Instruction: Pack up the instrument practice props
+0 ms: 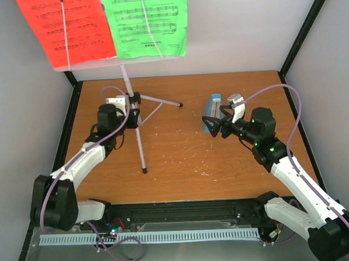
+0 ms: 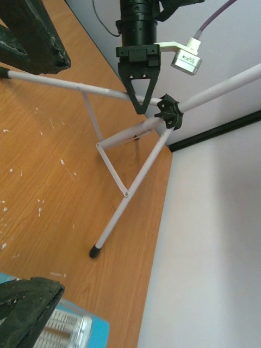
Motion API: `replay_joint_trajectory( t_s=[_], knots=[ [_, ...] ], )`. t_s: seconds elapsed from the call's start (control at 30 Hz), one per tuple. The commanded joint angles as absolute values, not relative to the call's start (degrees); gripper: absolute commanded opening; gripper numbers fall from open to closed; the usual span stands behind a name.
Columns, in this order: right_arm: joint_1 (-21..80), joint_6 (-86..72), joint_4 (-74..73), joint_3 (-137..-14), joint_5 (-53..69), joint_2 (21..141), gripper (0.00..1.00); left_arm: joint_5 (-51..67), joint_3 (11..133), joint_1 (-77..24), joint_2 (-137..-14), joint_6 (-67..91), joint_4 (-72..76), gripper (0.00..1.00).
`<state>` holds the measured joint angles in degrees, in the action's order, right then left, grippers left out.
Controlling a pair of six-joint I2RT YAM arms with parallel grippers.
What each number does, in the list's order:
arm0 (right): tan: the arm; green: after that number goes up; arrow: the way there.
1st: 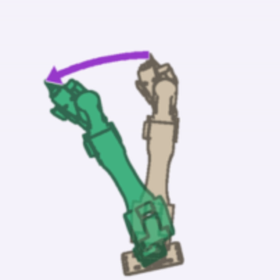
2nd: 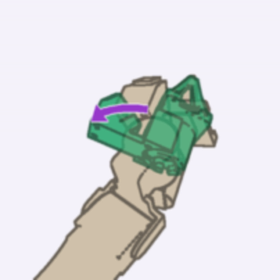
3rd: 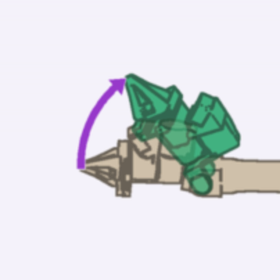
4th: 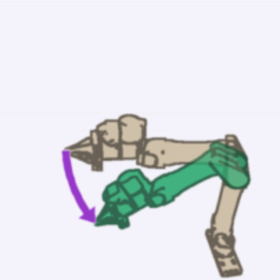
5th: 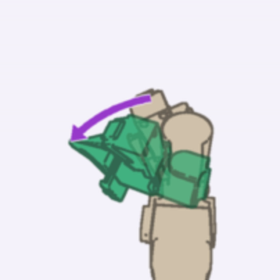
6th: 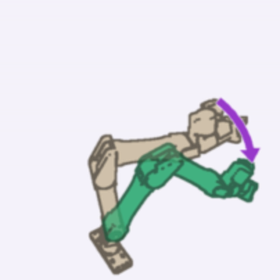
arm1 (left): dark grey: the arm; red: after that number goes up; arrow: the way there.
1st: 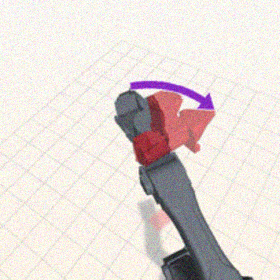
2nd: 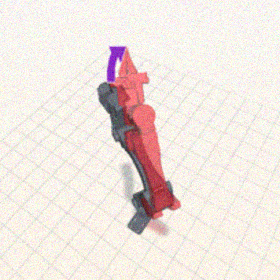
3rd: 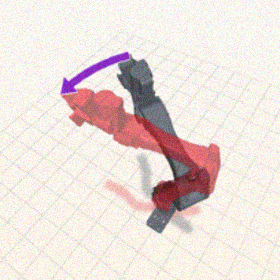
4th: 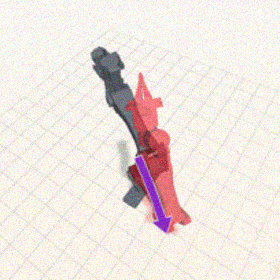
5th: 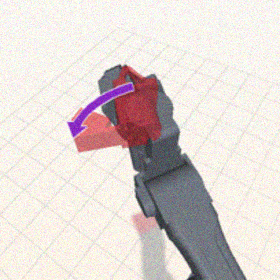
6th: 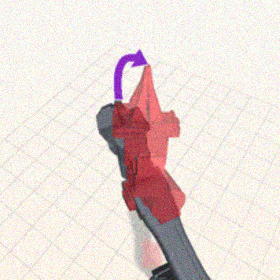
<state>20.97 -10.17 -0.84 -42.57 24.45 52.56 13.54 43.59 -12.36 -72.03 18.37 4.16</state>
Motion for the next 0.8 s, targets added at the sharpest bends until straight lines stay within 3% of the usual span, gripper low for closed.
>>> replay_joint_trajectory(
  t_s=[0.0, 0.27, 0.3, 0.4, 0.47, 0.6, 0.77],
  knots=[
    [20.8, -10.2, -2.5, -41.9, 17.8, 48.8, 1.00, 8.0, 47.1, -19.3, -78.0, 33.8, 10.9, 0.00],
    [20.8, -10.4, -5.6, -43.1, 11.1, 45.6, 1.00, 12.3, 51.5, -24.7, -87.2, 36.6, 14.8, 0.03],
    [20.8, -10.3, -6.3, -44.3, 9.9, 45.8, 1.00, 12.8, 51.4, -24.6, -87.0, 36.1, 14.9, 0.14],
    [20.8, -10.8, -7.5, -48.3, 7.9, 47.3, 1.00, 12.6, 51.1, -24.5, -84.5, 34.0, 14.3, 0.67],
    [20.8, -11.7, -6.9, -50.8, 8.4, 49.9, 1.00, 12.9, 51.4, -24.0, -81.9, 32.0, 12.6, 0.84],
    [18.6, -15.4, -7.9, -60.4, 14.2, 58.2, 1.00, 14.5, 52.9, -22.0, -75.8, 26.4, 5.7, 0.95],
    [14.3, -20.4, -5.4, -70.1, 23.9, 64.5, 0.98, 27.1, 53.3, -19.4, -67.1, 20.1, -2.1, 0.92]
  ],
)
